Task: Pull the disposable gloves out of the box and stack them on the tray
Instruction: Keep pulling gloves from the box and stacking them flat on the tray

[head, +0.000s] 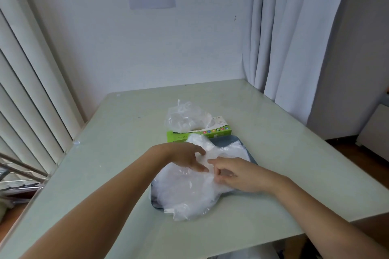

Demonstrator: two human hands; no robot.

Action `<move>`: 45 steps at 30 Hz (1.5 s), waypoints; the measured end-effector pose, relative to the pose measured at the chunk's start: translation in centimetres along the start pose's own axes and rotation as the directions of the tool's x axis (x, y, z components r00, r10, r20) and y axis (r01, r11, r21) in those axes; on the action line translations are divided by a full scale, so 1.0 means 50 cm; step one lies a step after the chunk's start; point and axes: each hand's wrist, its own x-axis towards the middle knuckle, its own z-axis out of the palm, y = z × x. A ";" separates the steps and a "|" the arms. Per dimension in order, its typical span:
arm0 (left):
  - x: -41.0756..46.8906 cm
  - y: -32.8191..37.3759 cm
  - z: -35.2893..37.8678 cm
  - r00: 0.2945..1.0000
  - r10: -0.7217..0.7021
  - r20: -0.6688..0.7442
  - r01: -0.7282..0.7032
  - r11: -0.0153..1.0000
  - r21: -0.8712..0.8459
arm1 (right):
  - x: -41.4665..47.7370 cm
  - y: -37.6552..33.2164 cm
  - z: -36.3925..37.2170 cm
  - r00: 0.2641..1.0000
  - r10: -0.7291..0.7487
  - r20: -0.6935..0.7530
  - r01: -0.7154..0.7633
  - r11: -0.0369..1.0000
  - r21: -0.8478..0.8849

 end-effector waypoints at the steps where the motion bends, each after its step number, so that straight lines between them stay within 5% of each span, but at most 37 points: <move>1: 0.000 0.002 0.003 1.000 -0.005 0.006 0.005 1.000 0.012 | 0.001 0.000 0.000 0.999 0.009 0.046 -0.011 0.999 0.031; 3: -0.002 0.009 0.005 1.000 0.001 -0.004 -0.001 0.999 0.050 | 0.004 0.000 0.000 0.996 0.043 0.075 -0.053 0.989 0.141; 7: -0.004 0.018 0.010 1.000 0.016 -0.016 -0.014 0.993 0.119 | 0.012 0.003 -0.008 0.979 0.143 -0.143 -0.051 0.860 0.508; 17: -0.008 0.023 0.031 0.998 -0.059 0.012 0.054 0.966 0.253 | 0.005 0.008 0.002 0.979 0.150 -0.138 -0.148 0.989 0.024; 29: -0.050 -0.041 0.118 0.995 -0.072 -0.076 0.086 0.978 0.191 | 0.023 0.014 -0.037 0.930 0.360 0.078 -0.285 0.837 -0.468; 35: -0.082 -0.048 0.108 0.994 -0.105 -0.038 0.110 0.982 0.151 | 0.005 0.019 -0.072 0.925 0.354 0.137 -0.231 0.812 -0.535; 45: -0.115 -0.039 0.100 0.994 -0.109 0.008 0.108 0.989 0.097 | 0.011 -0.004 -0.146 0.915 0.336 0.222 -0.231 0.890 -0.394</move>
